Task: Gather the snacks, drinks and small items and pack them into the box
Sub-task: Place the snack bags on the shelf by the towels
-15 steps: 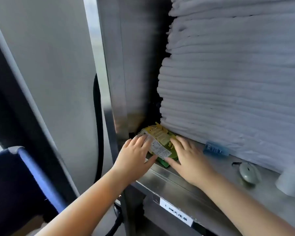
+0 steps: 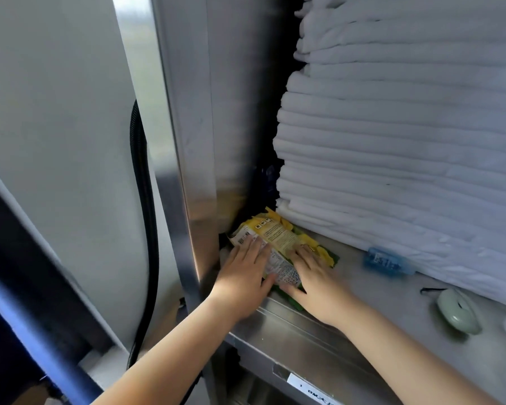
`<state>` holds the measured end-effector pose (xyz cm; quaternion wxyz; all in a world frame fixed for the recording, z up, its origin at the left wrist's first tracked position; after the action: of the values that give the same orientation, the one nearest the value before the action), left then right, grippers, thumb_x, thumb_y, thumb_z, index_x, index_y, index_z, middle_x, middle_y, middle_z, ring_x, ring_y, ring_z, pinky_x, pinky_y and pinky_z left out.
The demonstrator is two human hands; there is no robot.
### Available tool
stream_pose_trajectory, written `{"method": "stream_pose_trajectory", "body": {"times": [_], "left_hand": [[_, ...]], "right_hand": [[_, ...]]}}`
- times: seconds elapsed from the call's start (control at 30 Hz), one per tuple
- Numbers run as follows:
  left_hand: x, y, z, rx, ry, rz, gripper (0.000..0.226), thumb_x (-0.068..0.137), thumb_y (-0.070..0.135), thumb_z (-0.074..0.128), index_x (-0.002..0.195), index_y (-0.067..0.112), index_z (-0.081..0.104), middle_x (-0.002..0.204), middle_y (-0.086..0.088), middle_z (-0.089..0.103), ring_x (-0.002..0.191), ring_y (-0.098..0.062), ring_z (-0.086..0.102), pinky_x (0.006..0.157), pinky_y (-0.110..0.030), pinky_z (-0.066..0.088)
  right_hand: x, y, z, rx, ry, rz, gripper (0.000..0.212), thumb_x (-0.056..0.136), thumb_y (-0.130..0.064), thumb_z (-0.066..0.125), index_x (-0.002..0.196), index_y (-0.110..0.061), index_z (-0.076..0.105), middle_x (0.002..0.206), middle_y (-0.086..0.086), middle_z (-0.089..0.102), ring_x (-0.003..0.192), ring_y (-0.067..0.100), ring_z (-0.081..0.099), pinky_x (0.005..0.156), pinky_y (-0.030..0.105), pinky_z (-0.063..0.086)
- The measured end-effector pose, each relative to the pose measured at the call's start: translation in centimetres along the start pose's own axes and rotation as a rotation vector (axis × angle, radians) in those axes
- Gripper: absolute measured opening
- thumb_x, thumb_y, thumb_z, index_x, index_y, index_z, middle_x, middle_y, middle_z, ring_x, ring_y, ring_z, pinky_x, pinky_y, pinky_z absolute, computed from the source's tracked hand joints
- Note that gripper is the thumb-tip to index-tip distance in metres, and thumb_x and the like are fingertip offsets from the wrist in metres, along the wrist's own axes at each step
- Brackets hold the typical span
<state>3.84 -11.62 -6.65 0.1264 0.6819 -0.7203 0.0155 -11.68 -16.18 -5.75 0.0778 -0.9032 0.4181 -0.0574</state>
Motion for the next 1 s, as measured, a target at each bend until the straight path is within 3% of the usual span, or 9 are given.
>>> {"method": "stream_pose_trajectory", "body": {"times": [0.3,0.63,0.73,0.8,0.87,0.93,1.0], "left_hand": [[0.5,-0.3,1.5,0.051,-0.060,-0.004,0.057,0.099,0.046,0.009,0.148,0.023,-0.010,0.155,-0.003,-0.018,0.140,-0.016,-0.024,0.109,-0.032,-0.021],[-1.0,0.6,1.5,0.065,-0.031,0.060,0.061,0.096,0.055,0.010,0.148,0.027,-0.007,0.155,-0.002,-0.017,0.137,-0.016,-0.029,0.104,-0.028,-0.029],[-1.9,1.8,1.6,0.104,-0.009,0.070,0.064,0.095,0.057,0.012,0.150,0.025,0.001,0.157,-0.005,-0.008,0.141,-0.020,-0.020,0.105,-0.031,-0.028],[-2.5,2.7,1.5,0.132,-0.023,0.058,0.067,0.093,0.060,0.011,0.150,0.024,0.010,0.157,-0.008,0.003,0.144,-0.024,-0.007,0.110,-0.038,-0.020],[-3.2,3.8,1.1,0.155,-0.027,0.059,0.070,0.091,0.062,0.013,0.147,0.023,0.027,0.154,-0.011,0.021,0.143,-0.028,0.013,0.115,-0.045,0.003],[-3.8,4.9,0.9,0.163,-0.021,0.082,0.070,0.090,0.063,0.019,0.140,0.022,0.043,0.146,-0.012,0.040,0.136,-0.030,0.034,0.110,-0.046,0.027],[-4.2,5.5,0.5,0.153,-0.006,0.121,0.067,0.088,0.063,0.025,0.132,0.022,0.053,0.135,-0.011,0.052,0.125,-0.029,0.047,0.101,-0.043,0.040]], "right_hand": [[0.5,0.8,1.2,-0.022,0.014,0.005,0.065,0.095,-0.057,0.025,0.150,-0.025,0.010,0.159,-0.002,0.001,0.145,0.012,-0.005,0.111,0.025,-0.009],[-1.3,1.5,1.5,-0.009,-0.029,0.008,0.062,0.097,-0.053,0.022,0.150,-0.028,0.002,0.158,-0.004,-0.008,0.142,0.008,-0.015,0.110,0.024,-0.014],[-2.5,2.0,1.3,-0.014,-0.052,-0.006,0.060,0.099,-0.050,0.022,0.150,-0.029,-0.001,0.157,-0.006,-0.013,0.135,0.004,-0.024,0.110,0.024,-0.016],[-3.4,2.5,1.2,-0.030,-0.079,-0.013,0.060,0.098,-0.050,0.019,0.150,-0.029,-0.004,0.153,-0.008,-0.020,0.134,0.004,-0.027,0.109,0.023,-0.017],[-4.4,3.0,1.1,-0.040,-0.108,-0.019,0.060,0.098,-0.050,0.018,0.150,-0.029,-0.006,0.148,-0.011,-0.026,0.134,0.004,-0.028,0.109,0.023,-0.017],[-5.5,3.5,0.8,-0.027,-0.125,-0.024,0.060,0.098,-0.051,0.019,0.150,-0.031,-0.005,0.147,-0.014,-0.026,0.135,0.002,-0.027,0.109,0.022,-0.017],[-6.4,3.7,0.2,0.024,-0.116,-0.021,0.062,0.096,-0.054,0.022,0.150,-0.033,0.000,0.149,-0.017,-0.021,0.139,0.001,-0.020,0.110,0.020,-0.013]]}}
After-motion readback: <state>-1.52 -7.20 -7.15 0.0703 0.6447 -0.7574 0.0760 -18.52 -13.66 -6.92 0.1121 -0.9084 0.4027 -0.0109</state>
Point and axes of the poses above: each hand's wrist, its own x-axis towards the middle knuckle, its own z-axis out of the palm, y = z × x, the point moved 3 cm from there along x, towards the middle knuckle
